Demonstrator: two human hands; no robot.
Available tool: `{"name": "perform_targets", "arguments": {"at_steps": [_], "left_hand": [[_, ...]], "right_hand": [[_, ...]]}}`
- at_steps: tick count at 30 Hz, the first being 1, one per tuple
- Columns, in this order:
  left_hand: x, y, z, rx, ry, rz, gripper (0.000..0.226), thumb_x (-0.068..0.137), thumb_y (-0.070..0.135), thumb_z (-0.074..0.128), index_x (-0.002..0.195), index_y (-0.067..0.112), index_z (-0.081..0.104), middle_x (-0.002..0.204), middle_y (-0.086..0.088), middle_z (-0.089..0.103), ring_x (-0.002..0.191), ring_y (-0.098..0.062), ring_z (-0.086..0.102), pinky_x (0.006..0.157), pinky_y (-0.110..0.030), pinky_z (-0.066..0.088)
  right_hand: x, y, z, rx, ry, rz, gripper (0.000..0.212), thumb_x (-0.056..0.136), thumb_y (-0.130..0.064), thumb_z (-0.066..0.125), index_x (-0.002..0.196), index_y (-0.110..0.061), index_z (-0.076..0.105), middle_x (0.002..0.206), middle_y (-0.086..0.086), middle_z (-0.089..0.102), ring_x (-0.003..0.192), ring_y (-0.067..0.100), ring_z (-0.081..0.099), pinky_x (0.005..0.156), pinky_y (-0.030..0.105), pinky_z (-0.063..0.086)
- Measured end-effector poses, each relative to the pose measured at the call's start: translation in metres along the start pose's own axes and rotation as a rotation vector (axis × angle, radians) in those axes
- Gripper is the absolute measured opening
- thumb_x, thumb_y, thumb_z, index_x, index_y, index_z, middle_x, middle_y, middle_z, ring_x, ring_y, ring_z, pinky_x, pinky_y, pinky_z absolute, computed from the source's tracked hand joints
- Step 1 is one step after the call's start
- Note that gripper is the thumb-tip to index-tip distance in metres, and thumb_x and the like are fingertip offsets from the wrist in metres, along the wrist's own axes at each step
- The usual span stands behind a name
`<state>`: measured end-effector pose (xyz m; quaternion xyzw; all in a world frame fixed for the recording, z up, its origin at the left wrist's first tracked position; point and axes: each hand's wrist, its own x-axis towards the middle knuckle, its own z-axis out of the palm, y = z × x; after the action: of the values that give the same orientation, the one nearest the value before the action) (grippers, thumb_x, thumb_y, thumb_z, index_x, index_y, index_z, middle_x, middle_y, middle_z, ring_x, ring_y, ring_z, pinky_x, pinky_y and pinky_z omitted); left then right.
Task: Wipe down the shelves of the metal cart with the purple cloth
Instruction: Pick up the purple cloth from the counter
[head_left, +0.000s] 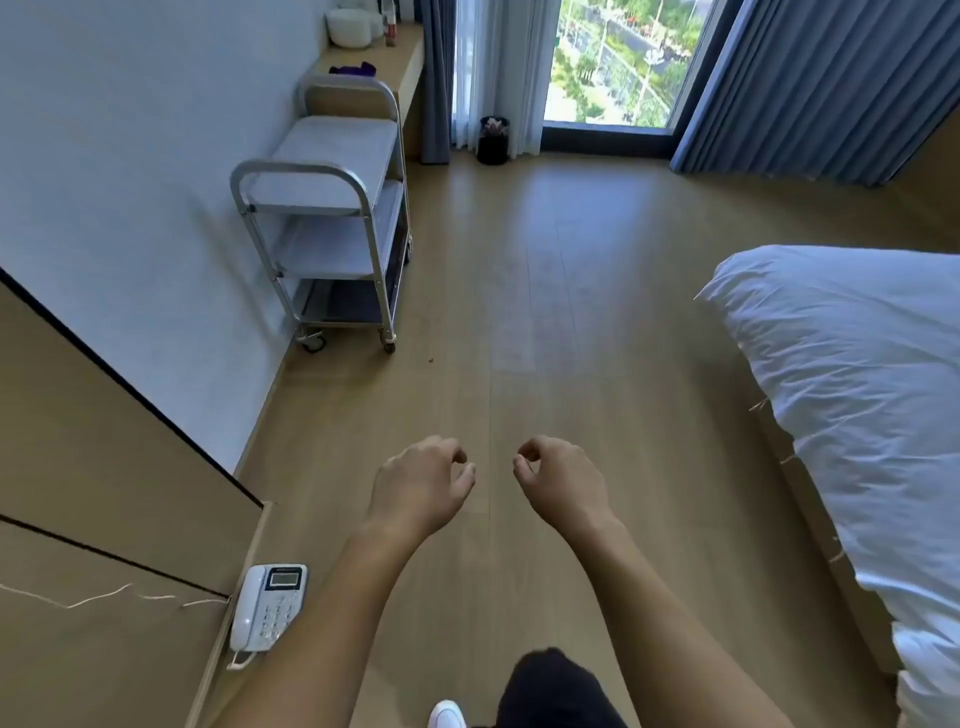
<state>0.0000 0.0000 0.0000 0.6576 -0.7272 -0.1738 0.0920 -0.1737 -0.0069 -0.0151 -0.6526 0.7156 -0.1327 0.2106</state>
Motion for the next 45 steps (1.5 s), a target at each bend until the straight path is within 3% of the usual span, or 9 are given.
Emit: {"name": "perform_targets", "arguments": {"at_steps": [8,11,22,32,45], "left_hand": [[0.079,-0.005,0.008,0.024,-0.067,0.016,0.026,0.091,0.048,0.047,0.103,0.030,0.062,0.106,0.013,0.063,0.098,-0.012,0.060,0.077,-0.030,0.046],[0.128,0.000,0.009,0.070,-0.077,0.038,0.029,0.091,0.048,0.046,0.106,0.029,0.062,0.108,0.011,0.063,0.099,-0.012,0.060,0.079,-0.030,0.047],[0.336,0.041,-0.045,0.130,0.020,0.014,0.030,0.092,0.048,0.046,0.107,0.027,0.062,0.107,0.009,0.065,0.096,-0.015,0.062,0.079,-0.034,0.051],[0.468,0.040,-0.021,0.075,-0.125,0.012,0.030,0.089,0.049,0.048,0.105,0.028,0.063,0.102,0.009,0.067,0.093,-0.015,0.063,0.081,-0.035,0.052],[0.730,-0.012,-0.073,0.037,-0.089,0.089,0.031,0.090,0.047,0.048,0.106,0.025,0.063,0.102,0.007,0.067,0.090,-0.015,0.064,0.078,-0.036,0.054]], "right_hand": [[0.069,0.009,0.001,-0.044,-0.110,0.108,0.024,0.093,-0.041,0.050,0.100,-0.026,0.067,0.101,-0.008,0.068,0.094,0.017,0.063,0.069,0.027,0.042],[0.119,0.014,0.003,-0.028,-0.127,0.111,0.024,0.091,-0.040,0.050,0.100,-0.026,0.068,0.102,-0.006,0.069,0.095,0.018,0.063,0.072,0.028,0.046],[0.345,-0.003,-0.066,0.023,-0.055,-0.027,0.026,0.093,-0.039,0.050,0.103,-0.024,0.068,0.099,-0.004,0.070,0.091,0.019,0.065,0.076,0.033,0.054],[0.458,0.021,-0.071,-0.035,-0.087,0.004,0.024,0.092,-0.039,0.051,0.100,-0.025,0.069,0.101,-0.003,0.071,0.093,0.021,0.065,0.076,0.031,0.052],[0.713,-0.056,-0.090,-0.070,-0.032,0.009,0.024,0.094,-0.037,0.051,0.103,-0.023,0.068,0.101,-0.002,0.071,0.094,0.021,0.065,0.077,0.031,0.052]]}}
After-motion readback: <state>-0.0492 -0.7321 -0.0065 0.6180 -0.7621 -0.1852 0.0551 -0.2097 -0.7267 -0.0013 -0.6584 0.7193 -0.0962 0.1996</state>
